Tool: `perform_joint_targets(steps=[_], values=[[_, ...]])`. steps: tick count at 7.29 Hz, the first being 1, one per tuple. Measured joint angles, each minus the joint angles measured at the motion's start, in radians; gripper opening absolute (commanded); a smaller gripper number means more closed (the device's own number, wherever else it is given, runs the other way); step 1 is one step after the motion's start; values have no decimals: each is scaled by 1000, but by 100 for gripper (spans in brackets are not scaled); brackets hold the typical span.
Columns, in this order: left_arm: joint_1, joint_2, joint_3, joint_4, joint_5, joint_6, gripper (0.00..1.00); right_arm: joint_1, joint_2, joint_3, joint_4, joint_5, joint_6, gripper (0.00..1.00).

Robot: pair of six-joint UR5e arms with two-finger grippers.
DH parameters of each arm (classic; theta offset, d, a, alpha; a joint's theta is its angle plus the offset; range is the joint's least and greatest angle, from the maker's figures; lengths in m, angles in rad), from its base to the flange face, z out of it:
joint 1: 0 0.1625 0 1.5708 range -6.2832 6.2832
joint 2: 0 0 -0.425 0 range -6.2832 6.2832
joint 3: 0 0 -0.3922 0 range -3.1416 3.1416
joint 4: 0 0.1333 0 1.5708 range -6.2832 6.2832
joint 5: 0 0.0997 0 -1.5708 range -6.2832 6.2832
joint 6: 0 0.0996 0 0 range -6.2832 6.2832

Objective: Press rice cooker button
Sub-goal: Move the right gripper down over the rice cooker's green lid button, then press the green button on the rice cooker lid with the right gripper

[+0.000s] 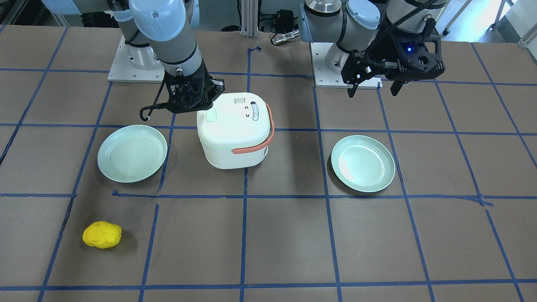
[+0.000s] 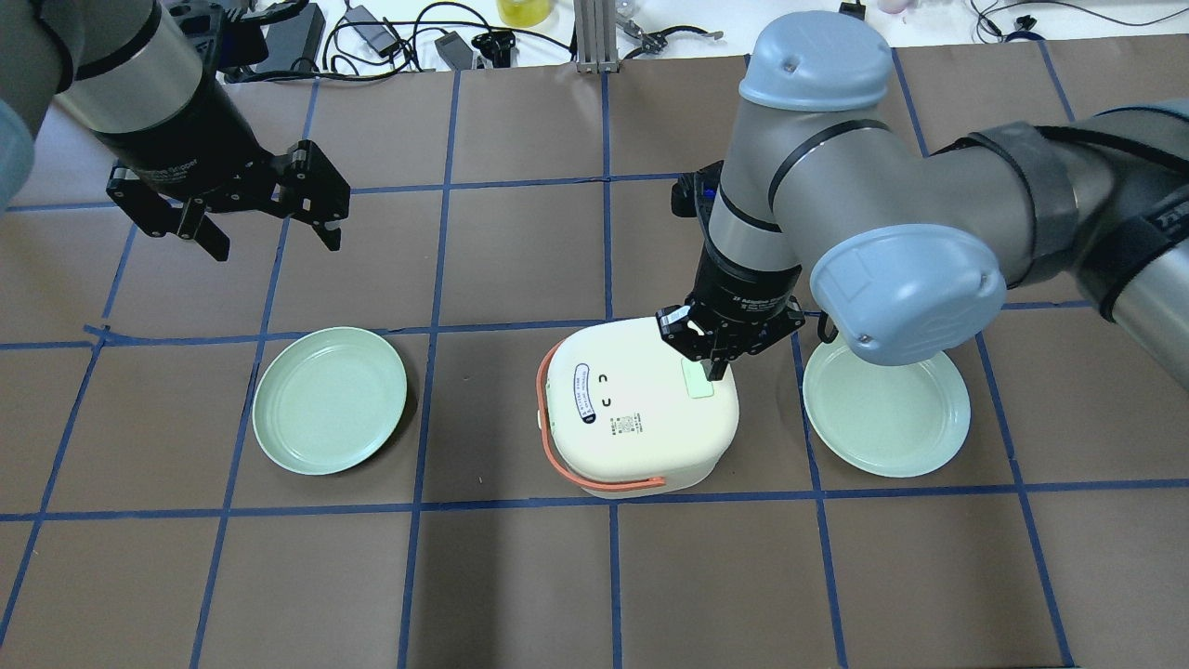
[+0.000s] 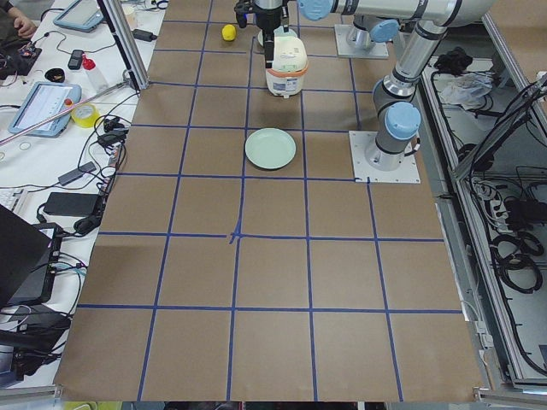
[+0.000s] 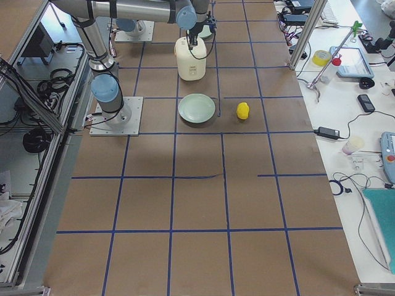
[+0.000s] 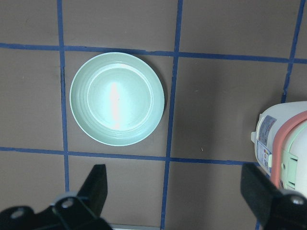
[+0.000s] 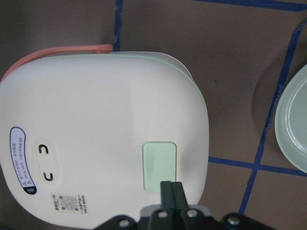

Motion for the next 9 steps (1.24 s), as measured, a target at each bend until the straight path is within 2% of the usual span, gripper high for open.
perform_joint_targets(steps=[4, 5, 6, 8, 9], values=[[0, 0, 0, 0, 0, 1, 100, 14, 32, 26, -71, -5, -1, 0], [0, 0, 0, 0, 0, 1, 100, 19, 34, 28, -79, -7, -2, 63], [0, 0, 0, 0, 0, 1, 100, 21, 36, 26, -82, -16, -1, 100], [0, 0, 0, 0, 0, 0, 100, 20, 28, -8, -73, -96, 2, 100], [0, 0, 0, 0, 0, 0, 100, 15, 25, -53, -42, -124, 3, 100]])
